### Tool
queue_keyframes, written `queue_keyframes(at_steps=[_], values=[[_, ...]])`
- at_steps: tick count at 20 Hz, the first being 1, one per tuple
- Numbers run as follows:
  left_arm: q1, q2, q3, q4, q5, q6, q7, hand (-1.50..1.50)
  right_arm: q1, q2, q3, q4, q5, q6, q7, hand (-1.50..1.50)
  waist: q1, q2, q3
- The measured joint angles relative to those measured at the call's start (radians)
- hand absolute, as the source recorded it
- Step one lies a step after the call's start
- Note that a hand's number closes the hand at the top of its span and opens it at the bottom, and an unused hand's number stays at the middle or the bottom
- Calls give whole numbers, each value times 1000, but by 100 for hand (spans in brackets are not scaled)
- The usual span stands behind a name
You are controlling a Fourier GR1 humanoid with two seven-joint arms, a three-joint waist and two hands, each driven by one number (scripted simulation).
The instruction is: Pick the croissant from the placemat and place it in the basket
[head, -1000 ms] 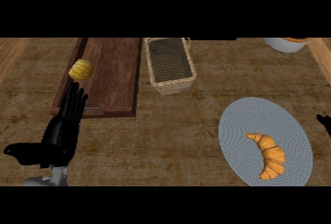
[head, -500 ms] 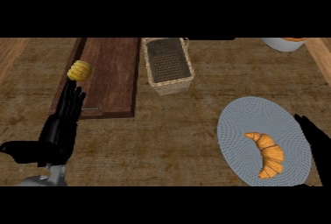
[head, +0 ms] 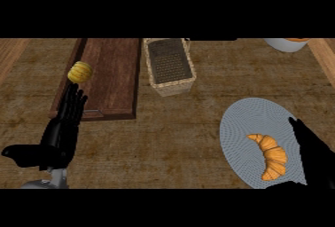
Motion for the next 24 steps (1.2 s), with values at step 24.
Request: queue_keyframes(at_steps=[24], values=[[13,-82,82,-18,-78,-82,28,0,28,240,-125,233,157,86,-165,-150,-1,0,0]])
